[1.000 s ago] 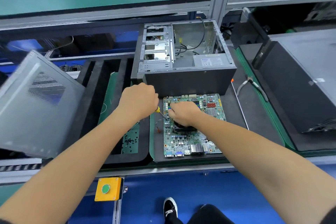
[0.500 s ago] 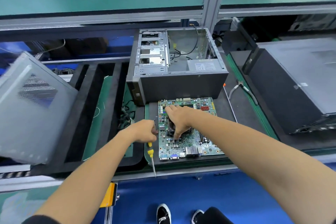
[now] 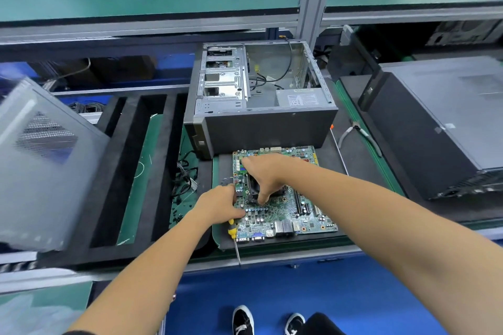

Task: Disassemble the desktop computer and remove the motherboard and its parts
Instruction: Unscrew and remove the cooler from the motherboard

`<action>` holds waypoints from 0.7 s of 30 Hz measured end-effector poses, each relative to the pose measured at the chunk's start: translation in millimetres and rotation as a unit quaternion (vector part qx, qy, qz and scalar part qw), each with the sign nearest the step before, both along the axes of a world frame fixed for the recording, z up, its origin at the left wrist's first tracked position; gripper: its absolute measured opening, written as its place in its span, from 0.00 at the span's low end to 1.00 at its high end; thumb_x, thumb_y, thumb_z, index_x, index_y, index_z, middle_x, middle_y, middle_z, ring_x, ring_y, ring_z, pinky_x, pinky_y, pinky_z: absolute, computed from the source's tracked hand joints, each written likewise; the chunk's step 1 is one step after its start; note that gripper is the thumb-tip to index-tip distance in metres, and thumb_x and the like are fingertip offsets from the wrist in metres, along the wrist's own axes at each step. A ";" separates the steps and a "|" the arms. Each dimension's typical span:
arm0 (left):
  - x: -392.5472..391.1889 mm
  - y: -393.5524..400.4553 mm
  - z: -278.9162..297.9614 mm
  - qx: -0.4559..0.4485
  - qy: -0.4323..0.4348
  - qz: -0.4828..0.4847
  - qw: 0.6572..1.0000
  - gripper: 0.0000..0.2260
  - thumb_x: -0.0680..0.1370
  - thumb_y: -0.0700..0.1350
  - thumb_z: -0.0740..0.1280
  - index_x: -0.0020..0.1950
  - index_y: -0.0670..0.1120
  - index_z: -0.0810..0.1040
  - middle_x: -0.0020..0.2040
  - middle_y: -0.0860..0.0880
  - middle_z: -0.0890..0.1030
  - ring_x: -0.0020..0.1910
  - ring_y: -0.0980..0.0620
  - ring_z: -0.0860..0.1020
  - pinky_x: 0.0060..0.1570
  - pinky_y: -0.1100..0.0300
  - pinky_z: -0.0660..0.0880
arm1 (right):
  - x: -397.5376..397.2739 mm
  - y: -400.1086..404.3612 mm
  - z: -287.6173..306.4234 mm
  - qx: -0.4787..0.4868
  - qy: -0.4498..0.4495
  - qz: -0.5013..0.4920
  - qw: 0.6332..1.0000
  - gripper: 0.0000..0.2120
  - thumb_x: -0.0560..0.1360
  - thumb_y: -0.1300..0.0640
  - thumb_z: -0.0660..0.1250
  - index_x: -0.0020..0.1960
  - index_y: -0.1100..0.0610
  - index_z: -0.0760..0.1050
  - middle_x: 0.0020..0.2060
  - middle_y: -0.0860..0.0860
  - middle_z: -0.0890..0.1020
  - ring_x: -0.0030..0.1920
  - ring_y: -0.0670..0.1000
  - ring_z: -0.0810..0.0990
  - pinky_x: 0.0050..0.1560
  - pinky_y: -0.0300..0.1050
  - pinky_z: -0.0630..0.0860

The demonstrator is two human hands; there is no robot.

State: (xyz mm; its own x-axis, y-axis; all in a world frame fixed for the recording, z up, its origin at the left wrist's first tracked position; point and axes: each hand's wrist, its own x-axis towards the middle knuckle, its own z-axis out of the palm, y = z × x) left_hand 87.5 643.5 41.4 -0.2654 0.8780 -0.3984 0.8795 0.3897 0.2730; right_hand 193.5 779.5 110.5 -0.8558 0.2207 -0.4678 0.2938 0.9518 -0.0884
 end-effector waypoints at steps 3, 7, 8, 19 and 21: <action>-0.5 0.3 1.0 -0.004 0.003 -0.010 1.000 0.17 0.72 0.59 0.68 0.45 0.47 0.71 0.41 0.50 0.76 0.42 0.49 0.76 0.39 0.54 0.73 | 3.3 -0.3 -4.3 -0.021 -0.002 -0.008 1.000 0.42 0.62 0.43 0.80 0.63 0.59 0.61 0.52 0.52 0.73 0.48 0.53 0.73 0.45 0.46 0.71; -2.4 4.4 7.6 -0.001 -0.011 -0.030 0.999 0.12 0.73 0.55 0.68 0.39 0.48 0.71 0.34 0.53 0.74 0.38 0.49 0.75 0.34 0.57 0.68 | 6.2 4.5 -3.1 -0.035 0.003 -0.025 0.999 0.41 0.62 0.43 0.81 0.62 0.58 0.61 0.58 0.54 0.74 0.52 0.55 0.75 0.47 0.47 0.73; -4.5 6.0 11.6 0.004 -0.021 -0.028 0.999 0.11 0.73 0.54 0.68 0.38 0.48 0.71 0.34 0.53 0.74 0.38 0.50 0.75 0.33 0.58 0.68 | 6.7 6.9 -0.9 -0.034 0.012 -0.030 0.999 0.41 0.62 0.43 0.81 0.62 0.58 0.62 0.58 0.54 0.74 0.52 0.55 0.75 0.47 0.47 0.72; -16.9 31.3 53.1 0.105 -0.220 0.134 0.960 0.08 0.71 0.40 0.71 0.39 0.44 0.72 0.39 0.44 0.81 0.39 0.46 0.80 0.38 0.58 0.71 | 22.1 26.1 26.1 -0.032 0.051 -0.065 0.996 0.39 0.60 0.41 0.80 0.58 0.58 0.63 0.52 0.53 0.74 0.50 0.55 0.76 0.49 0.51 0.75; -12.6 36.3 48.5 0.081 -0.242 0.150 0.955 0.11 0.73 0.41 0.71 0.41 0.44 0.69 0.37 0.42 0.80 0.30 0.47 0.77 0.30 0.59 0.70 | 27.6 30.9 28.8 -0.031 0.051 -0.072 0.996 0.39 0.60 0.41 0.80 0.57 0.57 0.63 0.52 0.53 0.74 0.49 0.56 0.76 0.50 0.53 0.76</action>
